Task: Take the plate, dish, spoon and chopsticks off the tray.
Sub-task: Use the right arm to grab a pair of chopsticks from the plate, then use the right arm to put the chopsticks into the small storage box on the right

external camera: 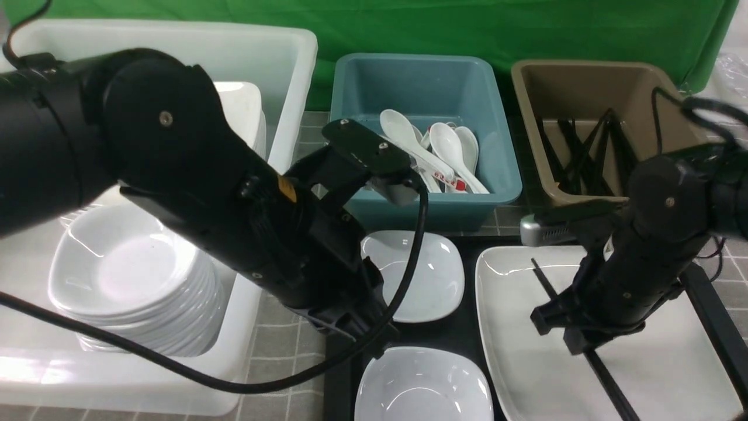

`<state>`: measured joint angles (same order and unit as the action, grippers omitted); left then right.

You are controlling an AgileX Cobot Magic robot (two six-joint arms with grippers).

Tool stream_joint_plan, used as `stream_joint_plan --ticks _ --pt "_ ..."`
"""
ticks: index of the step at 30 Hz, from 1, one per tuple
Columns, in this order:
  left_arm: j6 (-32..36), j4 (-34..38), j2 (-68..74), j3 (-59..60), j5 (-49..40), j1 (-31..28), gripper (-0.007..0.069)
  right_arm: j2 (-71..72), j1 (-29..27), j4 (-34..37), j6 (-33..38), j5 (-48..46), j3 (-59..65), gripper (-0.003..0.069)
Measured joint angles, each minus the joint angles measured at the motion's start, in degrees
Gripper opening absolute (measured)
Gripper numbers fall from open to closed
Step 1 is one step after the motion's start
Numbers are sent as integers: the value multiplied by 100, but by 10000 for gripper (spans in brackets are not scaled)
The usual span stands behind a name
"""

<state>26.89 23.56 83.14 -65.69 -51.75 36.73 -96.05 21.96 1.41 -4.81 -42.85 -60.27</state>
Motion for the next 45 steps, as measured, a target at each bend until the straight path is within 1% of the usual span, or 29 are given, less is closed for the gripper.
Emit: stream_joint_plan --ticks 1,3,6,10,11,13,14,16,19,23,25,27,28,29,30,31,32,33,34,35,36,37,38,39,40,41,42,44,45 --pt "0 0 0 0 52 0 1 65 0 0 0 -13 -13 136" --pt "0 5 0 5 512 0 1 457 0 -14 88 14 -174 136" --pt "0 53 0 22 1571 0 1 803 -40 -173 274 294 -547 136" --pt "-140 287 46 34 3346 0 1 853 -452 -264 340 1212 -1200 136" --pt "-154 300 52 34 3424 0 1 834 -510 -264 340 1272 -1256 136" --pt "-269 489 143 34 4246 0 1 607 -873 -287 242 2107 -1557 136" --pt "-283 510 150 34 4294 0 1 585 -898 -287 230 2235 -1576 136" --pt "-289 550 266 34 4677 0 1 256 -1195 -297 84 2986 -1802 136" --pt "-293 544 387 34 4714 0 1 -154 -1424 -303 -63 3714 -1984 136" --pt "-295 423 481 35 4420 0 1 -737 -1616 -303 -111 4461 -2083 138" --pt "-300 208 493 40 4202 0 1 -960 -1661 -303 -122 4664 -2083 167" --pt "-318 15 493 40 3982 0 1 -1119 -1668 -303 -128 4805 -2083 254" --pt "-329 -27 493 40 3959 0 1 -1142 -1668 -303 -128 4817 -2083 280" --pt "-405 -147 493 40 3762 0 1 -1195 -1675 -303 -128 4855 -2083 373" --pt "-466 -212 493 40 3617 0 1 -1198 -1675 -303 -128 4861 -2083 445" --pt "-464 -213 493 40 3592 0 1 -1198 -1675 -303 -128 4853 -2083 455" --pt "-491 -246 493 40 3396 0 1 -1160 -1675 -303 -133 4758 -2091 510" --pt "-503 -253 493 40 3227 0 1 -1092 -1675 -303 -148 4595 -2091 532" --pt "-516 -318 493 40 2985 0 1 -923 -1675 -303 -160 4285 -2091 538" --pt "-534 -341 493 40 2891 0 1 -895 -1675 -303 -165 4212 -2091 536" --pt "-627 -441 493 40 2463 0 1 -589 -1675 -303 -165 3586 -2091 498" --pt "-669 -485 493 40 2406 0 1 -544 -1675 -303 -165 3408 -2091 480" --pt "-958 -706 493 40 1889 0 1 -153 -1675 -303 -46 2623 -2091 393" --pt "-1060 -771 503 40 1834 0 1 -51 -1675 -303 -46 2623 -2091 377" --pt "-1379 -967 535 6 1408 0 1 316 -1675 -303 210 1798 -2091 237" --pt "-1609 -1127 579 -43 1134 0 1 529 -1675 -289 382 1415 -2057 167" --pt "-1784 -1269 691 -181 636 0 1 858 -1663 -252 565 846 -1957 90" --pt "-1900 -1367 893 -420 71 0 1 1419 -1621 -141 834 350 -1605 43" --pt "-1941 -1396 992 -538 -119 0 1 1650 -1589 -41 976 169 -1406 33"
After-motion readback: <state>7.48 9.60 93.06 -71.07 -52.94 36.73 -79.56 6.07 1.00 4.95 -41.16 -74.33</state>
